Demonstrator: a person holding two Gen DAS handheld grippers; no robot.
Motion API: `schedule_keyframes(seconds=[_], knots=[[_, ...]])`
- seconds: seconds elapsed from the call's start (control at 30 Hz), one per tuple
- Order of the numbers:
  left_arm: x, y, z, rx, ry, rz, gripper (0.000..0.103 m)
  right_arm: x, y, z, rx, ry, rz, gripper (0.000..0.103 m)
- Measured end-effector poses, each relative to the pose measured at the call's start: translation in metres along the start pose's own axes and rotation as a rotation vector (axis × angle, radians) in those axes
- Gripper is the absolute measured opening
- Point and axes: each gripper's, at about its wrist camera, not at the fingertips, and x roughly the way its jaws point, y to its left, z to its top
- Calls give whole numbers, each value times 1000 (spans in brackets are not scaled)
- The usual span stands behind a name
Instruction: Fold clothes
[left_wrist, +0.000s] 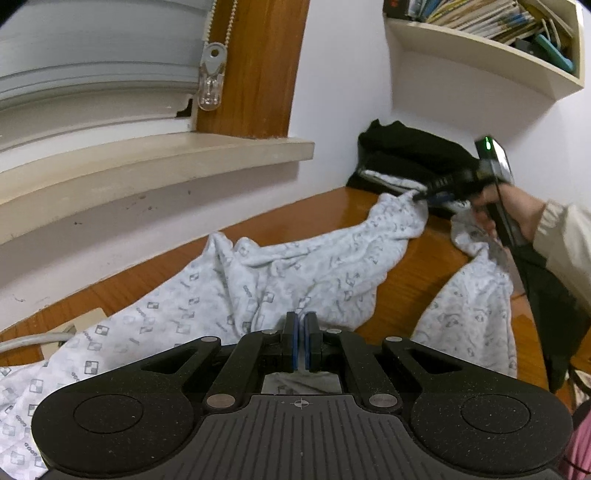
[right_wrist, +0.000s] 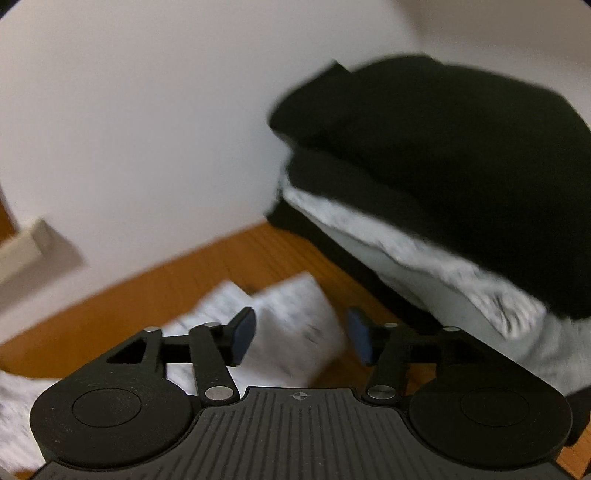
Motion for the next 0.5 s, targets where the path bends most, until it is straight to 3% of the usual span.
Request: schedule_keyframes(seconds=[0.13,0.23,0.27,0.33,0.4,0.5], knots=[[-2,0,1,4,-7,-6,3,20,-8,-10,31,27,22,60],[-5,0,2,3,-17,-13,3,20,0,-2,20,-5,63,21],[-6,0,2,4,-22,-13,3,19,3,2,14,-18,78,12],[-10,0,3,0,-40,-8,3,17,9,10,2,-46,108,11],[-16,1,6,-9,-69,0,3,4,16,29,14,-133,128,10],[-26,4,9,-24,-114,-12,3,-34,14,57,102,-356,136,10]])
